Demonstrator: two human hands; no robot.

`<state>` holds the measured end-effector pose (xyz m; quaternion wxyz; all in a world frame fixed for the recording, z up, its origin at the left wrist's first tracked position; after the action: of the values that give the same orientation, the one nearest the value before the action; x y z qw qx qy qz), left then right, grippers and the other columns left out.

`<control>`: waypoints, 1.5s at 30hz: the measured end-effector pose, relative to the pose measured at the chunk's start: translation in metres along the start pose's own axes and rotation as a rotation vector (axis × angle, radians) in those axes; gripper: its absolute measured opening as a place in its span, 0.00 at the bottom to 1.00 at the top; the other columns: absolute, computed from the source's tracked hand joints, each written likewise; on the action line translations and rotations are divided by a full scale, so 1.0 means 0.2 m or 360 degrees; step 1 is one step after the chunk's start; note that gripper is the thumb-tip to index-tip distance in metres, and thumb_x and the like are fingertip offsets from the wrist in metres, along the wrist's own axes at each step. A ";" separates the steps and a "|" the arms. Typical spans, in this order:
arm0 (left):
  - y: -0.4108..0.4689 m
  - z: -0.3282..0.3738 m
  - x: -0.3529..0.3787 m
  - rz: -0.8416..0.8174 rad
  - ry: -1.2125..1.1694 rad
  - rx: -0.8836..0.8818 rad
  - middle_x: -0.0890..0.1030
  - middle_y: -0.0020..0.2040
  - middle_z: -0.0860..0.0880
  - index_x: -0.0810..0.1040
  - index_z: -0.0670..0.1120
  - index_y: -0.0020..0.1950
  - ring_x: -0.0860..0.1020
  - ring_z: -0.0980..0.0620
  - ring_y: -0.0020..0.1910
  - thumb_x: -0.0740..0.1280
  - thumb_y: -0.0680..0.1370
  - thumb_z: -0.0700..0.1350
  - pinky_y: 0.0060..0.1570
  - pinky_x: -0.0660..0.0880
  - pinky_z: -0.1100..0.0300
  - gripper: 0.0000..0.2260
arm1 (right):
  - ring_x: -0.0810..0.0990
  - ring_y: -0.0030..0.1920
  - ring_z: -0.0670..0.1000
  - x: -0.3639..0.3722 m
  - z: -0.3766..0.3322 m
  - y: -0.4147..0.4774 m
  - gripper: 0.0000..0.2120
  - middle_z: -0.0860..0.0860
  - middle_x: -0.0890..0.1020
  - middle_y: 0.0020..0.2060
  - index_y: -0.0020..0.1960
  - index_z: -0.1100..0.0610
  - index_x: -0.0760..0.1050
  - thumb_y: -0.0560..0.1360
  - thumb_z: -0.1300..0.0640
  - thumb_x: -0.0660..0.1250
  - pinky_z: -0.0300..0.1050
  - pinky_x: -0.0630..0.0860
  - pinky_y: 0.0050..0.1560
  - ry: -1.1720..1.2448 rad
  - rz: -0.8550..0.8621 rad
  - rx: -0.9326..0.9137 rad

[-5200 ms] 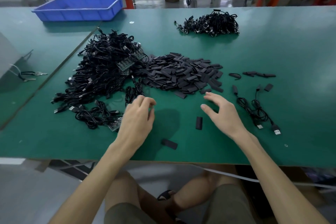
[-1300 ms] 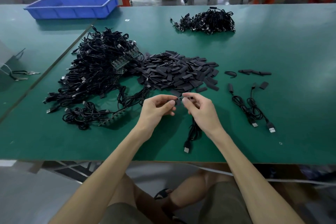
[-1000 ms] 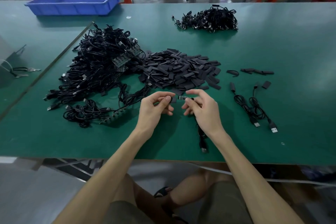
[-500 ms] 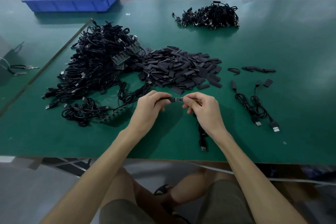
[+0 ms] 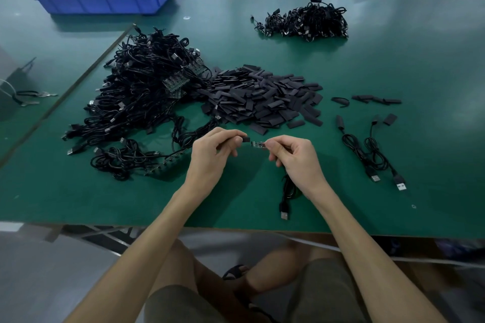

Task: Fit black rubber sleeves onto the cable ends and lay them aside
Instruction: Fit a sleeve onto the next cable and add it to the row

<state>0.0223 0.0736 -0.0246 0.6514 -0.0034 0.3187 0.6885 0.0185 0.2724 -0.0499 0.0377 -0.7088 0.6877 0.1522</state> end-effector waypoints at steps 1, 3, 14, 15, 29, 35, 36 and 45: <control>0.00 0.00 0.00 -0.0010 -0.0006 0.0007 0.82 0.44 0.50 0.86 0.45 0.54 0.80 0.52 0.36 0.69 0.81 0.40 0.41 0.77 0.59 0.06 | 0.76 0.31 0.45 0.00 0.00 0.00 0.07 0.47 0.82 0.32 0.48 0.52 0.85 0.82 0.53 0.69 0.37 0.73 0.38 -0.0008 -0.0008 -0.0007; 0.00 0.00 0.01 -0.0036 -0.0032 -0.0002 0.82 0.45 0.50 0.86 0.46 0.54 0.80 0.52 0.36 0.70 0.81 0.40 0.42 0.78 0.58 0.06 | 0.76 0.30 0.45 0.00 -0.01 0.00 0.07 0.46 0.82 0.31 0.47 0.51 0.84 0.82 0.54 0.69 0.36 0.73 0.37 -0.0010 -0.0007 -0.0020; -0.01 -0.01 0.02 -0.0136 -0.0178 -0.0088 0.82 0.46 0.45 0.86 0.43 0.54 0.80 0.53 0.36 0.70 0.80 0.38 0.44 0.81 0.60 0.07 | 0.76 0.30 0.45 0.00 -0.01 0.00 0.07 0.47 0.83 0.31 0.47 0.51 0.84 0.82 0.54 0.69 0.37 0.73 0.37 0.0009 -0.0010 -0.0031; -0.01 -0.01 0.02 -0.0148 -0.0177 -0.0082 0.82 0.46 0.45 0.86 0.42 0.54 0.80 0.52 0.36 0.70 0.80 0.38 0.44 0.81 0.60 0.07 | 0.76 0.30 0.45 0.00 -0.01 0.00 0.07 0.47 0.83 0.31 0.47 0.50 0.84 0.82 0.54 0.69 0.37 0.73 0.37 0.0002 -0.0012 -0.0034; -0.04 0.03 0.04 -0.0205 0.0188 0.0111 0.81 0.44 0.51 0.86 0.45 0.57 0.80 0.55 0.39 0.71 0.80 0.40 0.48 0.76 0.62 0.08 | 0.79 0.29 0.48 -0.01 0.00 -0.02 0.07 0.49 0.84 0.31 0.46 0.54 0.86 0.80 0.53 0.72 0.41 0.77 0.37 -0.0051 0.0090 -0.0040; -0.03 0.05 0.04 -0.0194 0.0178 0.0107 0.82 0.47 0.51 0.84 0.44 0.60 0.82 0.56 0.41 0.72 0.79 0.40 0.52 0.78 0.60 0.10 | 0.80 0.30 0.50 -0.01 0.00 -0.01 0.06 0.53 0.85 0.32 0.47 0.56 0.86 0.80 0.55 0.72 0.41 0.78 0.37 0.0124 0.0038 -0.0005; -0.03 0.05 0.04 -0.0198 0.0171 0.0100 0.82 0.47 0.51 0.84 0.44 0.60 0.82 0.56 0.41 0.72 0.78 0.40 0.52 0.78 0.60 0.10 | 0.80 0.30 0.50 -0.01 0.00 -0.01 0.06 0.53 0.85 0.32 0.47 0.57 0.86 0.80 0.55 0.72 0.42 0.78 0.37 0.0135 0.0029 0.0000; -0.02 0.04 0.05 -0.0212 0.0188 0.0097 0.82 0.47 0.52 0.84 0.46 0.60 0.82 0.56 0.42 0.72 0.78 0.40 0.52 0.76 0.65 0.11 | 0.81 0.33 0.51 0.01 0.02 0.00 0.06 0.54 0.85 0.32 0.47 0.55 0.86 0.80 0.55 0.73 0.45 0.79 0.39 0.0124 -0.0058 0.0014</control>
<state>0.0289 0.0856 -0.0236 0.6756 -0.0455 0.3765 0.6322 0.0180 0.2727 -0.0548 0.0167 -0.7264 0.6764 0.1206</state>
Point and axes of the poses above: each hand's wrist, its own y-axis towards the middle knuckle, its own x-axis out of the palm, z = x × y, the point moved 7 cm from there along y, towards the middle knuckle
